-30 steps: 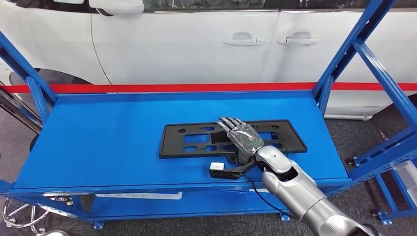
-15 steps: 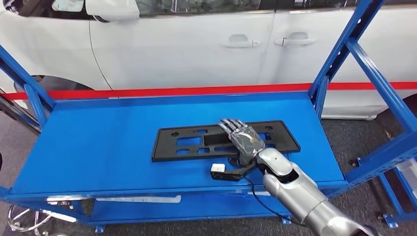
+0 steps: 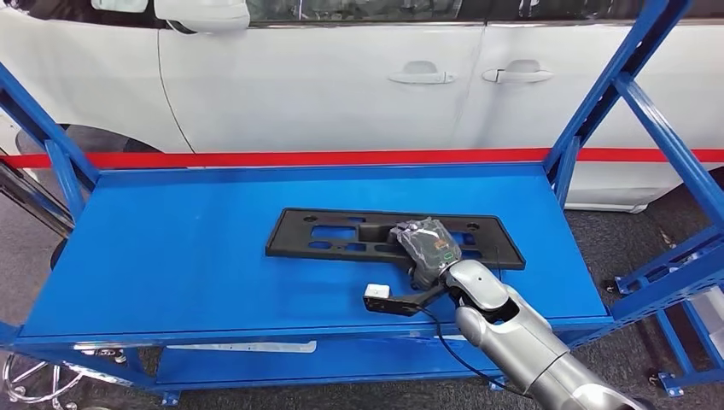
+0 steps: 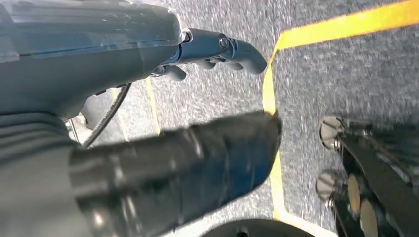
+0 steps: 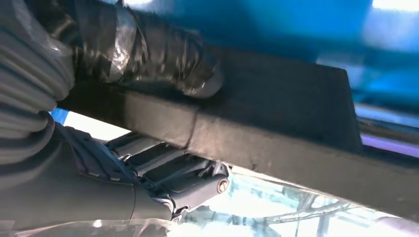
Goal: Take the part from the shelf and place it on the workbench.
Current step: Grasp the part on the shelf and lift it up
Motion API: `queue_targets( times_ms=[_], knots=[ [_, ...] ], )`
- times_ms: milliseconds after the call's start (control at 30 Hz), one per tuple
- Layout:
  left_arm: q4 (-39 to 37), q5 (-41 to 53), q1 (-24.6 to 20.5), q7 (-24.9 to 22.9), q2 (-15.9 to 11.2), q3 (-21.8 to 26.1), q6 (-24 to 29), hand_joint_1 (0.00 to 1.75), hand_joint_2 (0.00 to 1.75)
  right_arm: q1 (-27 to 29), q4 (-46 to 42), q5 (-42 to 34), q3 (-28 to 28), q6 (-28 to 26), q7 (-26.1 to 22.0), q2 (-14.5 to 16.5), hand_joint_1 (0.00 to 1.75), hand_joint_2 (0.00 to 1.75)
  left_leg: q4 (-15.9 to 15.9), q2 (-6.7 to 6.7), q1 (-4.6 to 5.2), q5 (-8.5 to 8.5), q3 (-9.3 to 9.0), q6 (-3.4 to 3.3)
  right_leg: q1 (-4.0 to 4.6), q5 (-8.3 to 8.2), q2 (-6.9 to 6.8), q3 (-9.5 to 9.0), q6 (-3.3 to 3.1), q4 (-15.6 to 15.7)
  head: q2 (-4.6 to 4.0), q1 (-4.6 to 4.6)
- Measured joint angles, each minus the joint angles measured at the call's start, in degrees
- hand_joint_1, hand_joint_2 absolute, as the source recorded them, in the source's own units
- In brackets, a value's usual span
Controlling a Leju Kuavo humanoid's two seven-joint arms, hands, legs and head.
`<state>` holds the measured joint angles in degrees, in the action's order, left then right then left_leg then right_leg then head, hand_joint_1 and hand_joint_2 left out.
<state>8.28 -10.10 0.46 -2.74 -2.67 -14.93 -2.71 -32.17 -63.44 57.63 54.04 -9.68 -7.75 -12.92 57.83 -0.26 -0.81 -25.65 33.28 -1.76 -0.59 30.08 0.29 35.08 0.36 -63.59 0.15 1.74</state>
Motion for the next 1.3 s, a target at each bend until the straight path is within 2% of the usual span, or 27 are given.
queue_targets(
  times_ms=[67, 100, 133, 167, 233, 267, 300, 367, 433, 467, 500, 567, 600, 633, 667, 733, 767, 833, 933, 967, 1033, 1100, 1133, 1167, 1200, 1267, 1300],
  knots=[
    [0.0, 0.0, 0.1, 0.3, 0.0, 0.0, 0.1, 0.0, 1.75, 0.3, -0.1, 0.1, -0.3, -0.1, 0.1, -0.3, 1.75, 1.75, 0.0, 0.08, 0.06, -0.05, 0.01, -0.27, -0.13, 3.47, -0.04, 3.56, 0.43, -7.5, 0.0, -0.01],
    [0.0, 0.0, 0.1, 0.5, 0.0, 0.0, 0.2, 0.0, 1.75, 0.5, -0.1, 0.2, -0.3, -0.3, 0.1, -0.4, 1.75, 1.75, 0.1, 0.07, 0.09, -0.09, 0.01, -0.33, -0.18, 4.35, -0.05, 5.07, 0.55, -10.5, 0.0, -0.01],
    [0.0, 0.1, 0.1, 0.7, 0.0, 0.0, 0.3, 0.0, 1.75, 0.7, -0.1, 0.3, -0.4, -0.4, 0.1, -0.5, 1.75, 1.75, 0.2, 0.04, 0.1, -0.16, -0.03, -0.37, -0.18, 4.02, -0.05, 5.62, 0.56, -11.4, 0.0, -0.01],
    [0.0, 0.2, 0.1, 1.0, -0.1, 0.0, 0.4, 0.0, 1.75, 0.8, -0.1, 0.5, -0.4, -0.5, 0.1, -0.6, 1.75, 1.75, 0.2, 0.0, 0.12, -0.24, -0.1, -0.36, -0.17, 2.59, -0.05, 5.06, 0.45, -10.0, 0.0, -0.01],
    [0.0, 0.4, 0.0, 1.7, -0.1, 0.0, 0.7, 0.0, 1.75, 0.9, -0.2, 0.8, -0.7, -0.7, 0.1, -0.8, 1.75, 1.75, 0.4, -0.1, 0.17, -0.44, -0.35, -0.2, -0.03, -1.44, -0.06, 1.4, -0.17, -2.3, 0.0, -0.01],
    [0.0, 0.4, 0.0, 1.9, 0.0, 0.0, 0.9, 0.0, 1.75, 0.9, -0.3, 0.9, -0.9, -0.8, 0.2, -0.8, 1.75, 1.75, 0.4, -0.14, 0.27, -0.52, -0.39, -0.03, 0.14, -2.77, -0.09, -0.25, -0.53, 1.3, 0.0, 0.0],
    [0.0, 0.4, 0.0, 2.2, 0.0, 0.0, 1.0, 0.0, 1.75, 0.9, -0.4, 1.1, -1.0, -0.8, 0.2, -0.9, 1.75, 1.75, 0.4, -0.16, 0.33, -0.57, -0.39, 0.17, 0.34, -3.4, -0.13, -1.28, -0.82, 3.6, 0.0, 0.01],
    [0.0, 0.2, 0.0, 2.5, 0.0, 0.0, 1.2, 0.0, 1.75, 1.1, -0.5, 1.3, -1.3, -1.1, 0.2, -1.0, 1.75, 1.75, 0.3, -0.17, 0.36, -0.54, -0.37, 0.73, 0.67, -3.45, -0.18, -1.54, -1.15, 4.6, 0.0, 0.0],
    [0.0, -0.2, 0.0, 2.7, 0.0, 0.0, 1.4, 0.0, 1.75, 1.2, -0.5, 1.7, -1.6, -1.4, 0.1, -1.1, 1.75, 1.75, 0.5, -0.13, 0.36, -0.93, -0.28, 1.33, 0.3, -3.81, -0.24, -1.84, -1.68, 5.3, 0.0, -0.02],
    [0.0, -0.4, 0.0, 2.7, 0.0, 0.0, 1.5, 0.0, 1.75, 1.3, -0.5, 1.8, -1.7, -1.6, 0.1, -1.1, 1.75, 1.75, 1.7, -0.1, 0.36, -1.8, 0.18, 1.57, 0.09, -4.04, -0.32, -2.03, -2.0, 5.7, 0.0, 0.02],
    [0.0, -0.6, 0.0, 2.9, 0.0, 0.1, 1.5, 0.0, 1.75, 1.3, -0.5, 2.0, -1.8, -1.7, 0.0, -1.1, 1.75, 1.75, 4.1, -0.08, 0.32, -3.31, 1.2, 1.76, -0.12, -4.23, -0.41, -2.19, -2.24, 6.0, 0.0, 0.04],
    [0.0, -1.1, 0.1, 3.1, 0.0, 0.1, 1.6, 0.0, 1.75, 1.5, -0.5, 2.1, -1.9, -1.8, -0.1, -1.2, 1.75, 1.75, 11.3, -0.06, 0.14, -7.02, 4.47, 2.11, -0.04, -4.28, -0.53, -2.17, -2.44, 6.0, 0.0, 0.08],
    [0.0, -1.3, 0.1, 3.2, -0.1, 0.2, 1.8, 0.0, 1.75, 1.7, -0.5, 2.2, -2.0, -1.8, -0.2, -1.2, 1.75, 1.75, 14.5, -0.05, 0.07, -8.14, 5.98, 2.29, -0.02, -4.26, -0.54, -2.14, -2.44, 6.0, 0.0, 0.08],
    [0.0, -1.4, 0.1, 3.2, -0.1, 0.3, 1.9, 0.0, 1.75, 1.8, -0.5, 2.3, -2.0, -1.9, -0.2, -1.2, 1.75, 1.75, 15.9, -0.05, 0.02, -8.16, 6.68, 2.44, -0.02, -4.22, -0.53, -2.15, -2.44, 6.0, 0.0, 0.08],
    [0.0, -1.6, 0.1, 3.2, -0.1, 0.3, 2.2, 0.0, 1.75, 1.9, -0.5, 2.3, -2.0, -2.0, -0.3, -1.3, 1.75, 1.75, 15.1, -0.04, -0.03, -7.03, 6.28, 2.52, -0.05, -4.14, -0.48, -2.2, -2.4, 5.9, 0.0, 0.08],
    [0.0, -2.1, 0.2, 3.1, -0.2, 0.6, 2.7, 0.0, 1.75, 2.0, -0.5, 2.4, -2.3, -2.4, -0.5, -1.3, 1.75, 1.75, 8.0, -0.01, -0.19, -3.06, 2.94, 2.49, -0.13, -3.85, -0.33, -2.28, -2.09, 5.5, 0.0, 0.08],
    [0.0, -2.2, 0.2, 3.1, -0.2, 0.7, 2.9, 0.0, 1.75, 2.0, -0.5, 2.4, -2.4, -2.5, -0.6, -1.3, 1.75, 1.75, 4.3, -0.01, -0.14, -1.71, 1.2, 2.37, -0.03, -3.64, -0.26, -2.18, -1.81, 5.1, 0.0, 0.08],
    [0.0, -2.4, 0.1, 3.0, -0.2, 0.9, 3.0, 0.0, 1.75, 2.1, -0.5, 2.4, -2.7, -2.7, -0.6, -1.5, 1.75, 1.75, 0.8, -0.07, 0.02, -0.95, -0.35, 1.93, 0.2, -3.4, -0.21, -1.89, -1.27, 4.7, 0.0, 0.03],
    [0.0, -2.4, 0.1, 2.9, -0.2, 1.1, 3.0, 0.0, 1.75, 2.2, -0.6, 2.4, -3.0, -2.8, -0.6, -1.6, 1.75, 1.75, 0.5, -0.12, 0.1, -0.85, -0.42, 1.04, 0.19, -3.35, -0.12, -1.78, -0.61, 4.7, 0.0, -0.01],
    [0.0, -2.4, 0.1, 2.9, -0.2, 1.1, 3.0, 0.0, 1.75, 2.3, -0.6, 2.4, -3.1, -2.8, -0.6, -1.7, 1.75, 1.75, 0.3, -0.07, 0.02, -0.71, -0.51, 0.73, 0.11, -2.77, -0.09, -1.48, -0.34, 4.0, 0.0, -0.02],
    [0.0, -2.2, 0.1, 2.9, -0.1, 1.1, 3.0, 0.0, 1.75, 2.4, -0.8, 2.1, -3.2, -3.1, -0.9, -2.0, 1.75, 1.75, 0.0, 0.04, -0.18, -0.48, -0.59, 0.21, -0.04, 0.11, -0.09, 0.68, 0.14, -0.7, 0.0, -0.02],
    [0.0, -1.9, 0.1, 2.7, -0.1, 1.1, 3.1, 0.0, 1.75, 3.0, -1.6, 1.3, -3.5, -4.2, -1.5, -2.3, 1.75, 1.75, 0.1, 0.08, -0.13, -0.5, -0.44, -0.01, -0.14, 3.54, -0.15, 4.35, 0.43, -8.4, 0.0, -0.02],
    [0.0, -1.8, 0.1, 2.7, -0.1, 1.1, 3.1, 0.0, 1.75, 3.5, -2.5, 0.7, -3.8, -5.0, -1.9, -2.5, 1.75, 1.75, 0.2, 0.05, -0.11, -0.55, -0.4, -0.07, -0.17, 4.16, -0.17, 5.67, 0.46, -11.0, 0.0, -0.01],
    [0.0, -1.7, 0.1, 2.6, -0.1, 1.0, 3.2, 0.0, 1.75, 4.0, -3.9, -0.1, -4.4, -5.8, -2.3, -2.9, 1.75, 1.75, 0.3, -0.02, -0.1, -0.62, -0.4, -0.12, -0.16, 3.56, -0.17, 5.96, 0.4, -11.4, 0.0, -0.01],
    [0.0, -1.6, 0.1, 2.6, -0.1, 1.0, 3.3, 0.0, 1.75, 4.4, -5.6, -0.9, -5.0, -6.4, -2.5, -3.3, 1.75, 1.75, 0.4, -0.1, -0.09, -0.71, -0.47, -0.11, -0.15, 1.93, -0.17, 5.15, 0.25, -9.5, 0.0, -0.01],
    [0.0, -1.5, 0.2, 2.6, 0.1, 0.9, 3.6, 0.0, 1.75, 4.7, -9.0, -2.0, -6.5, -6.7, -2.5, -4.0, 1.75, 1.75, 0.5, -0.2, 0.0, -0.94, -0.62, 0.08, 0.0, -2.04, -0.15, 1.54, -0.33, -1.7, 0.0, -0.01],
    [0.0, -1.4, 0.2, 2.6, 0.3, 0.8, 3.6, 0.0, 1.75, 4.7, -10.4, -2.3, -7.1, -6.7, -2.5, -4.3, 1.75, 1.75, 0.6, -0.21, 0.09, -1.03, -0.59, 0.26, 0.16, -3.15, -0.14, 0.08, -0.6, 1.6, 0.0, -0.01]
  ],
)
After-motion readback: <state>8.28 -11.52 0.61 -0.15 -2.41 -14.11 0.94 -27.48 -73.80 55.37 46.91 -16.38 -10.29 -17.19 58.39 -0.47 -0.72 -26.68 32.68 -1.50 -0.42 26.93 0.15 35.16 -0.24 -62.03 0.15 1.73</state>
